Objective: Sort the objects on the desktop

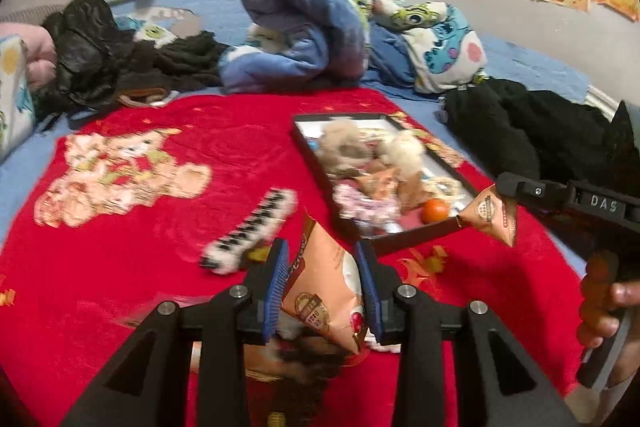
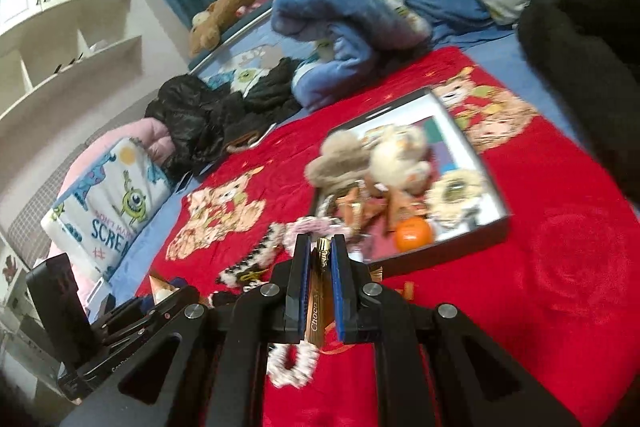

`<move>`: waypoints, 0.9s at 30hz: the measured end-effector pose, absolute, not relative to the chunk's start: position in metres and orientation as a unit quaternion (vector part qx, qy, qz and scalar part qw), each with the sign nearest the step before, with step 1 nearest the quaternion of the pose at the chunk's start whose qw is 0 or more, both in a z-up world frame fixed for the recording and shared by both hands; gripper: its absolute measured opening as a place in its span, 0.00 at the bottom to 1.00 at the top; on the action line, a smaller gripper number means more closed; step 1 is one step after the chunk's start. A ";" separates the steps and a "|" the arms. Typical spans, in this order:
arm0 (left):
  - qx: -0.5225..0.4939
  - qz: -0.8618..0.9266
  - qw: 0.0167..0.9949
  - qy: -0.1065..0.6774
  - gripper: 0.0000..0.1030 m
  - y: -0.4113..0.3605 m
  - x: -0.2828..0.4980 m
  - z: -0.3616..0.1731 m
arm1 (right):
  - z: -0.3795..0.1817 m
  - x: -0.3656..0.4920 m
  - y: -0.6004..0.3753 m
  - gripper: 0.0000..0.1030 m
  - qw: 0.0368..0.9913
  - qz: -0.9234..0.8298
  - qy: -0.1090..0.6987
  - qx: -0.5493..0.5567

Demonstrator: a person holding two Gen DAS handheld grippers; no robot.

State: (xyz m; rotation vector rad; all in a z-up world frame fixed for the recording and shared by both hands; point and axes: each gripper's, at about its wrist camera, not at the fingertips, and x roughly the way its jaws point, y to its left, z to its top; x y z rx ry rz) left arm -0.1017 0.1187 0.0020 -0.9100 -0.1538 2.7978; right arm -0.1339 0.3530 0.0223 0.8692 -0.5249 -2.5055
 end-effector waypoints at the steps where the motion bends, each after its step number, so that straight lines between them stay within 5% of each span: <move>1: -0.307 0.945 0.102 -0.054 0.34 0.125 -0.101 0.002 | 0.022 -0.130 0.361 0.11 0.212 -0.906 -0.192 0.312; 14: -0.310 0.936 0.165 -0.017 0.34 0.232 -0.098 -0.004 | 0.003 -0.092 0.457 0.11 0.155 -0.913 -0.230 0.300; 27: -0.317 0.936 0.150 -0.014 0.34 0.218 -0.108 -0.012 | -0.001 -0.097 0.453 0.11 0.147 -0.914 -0.214 0.312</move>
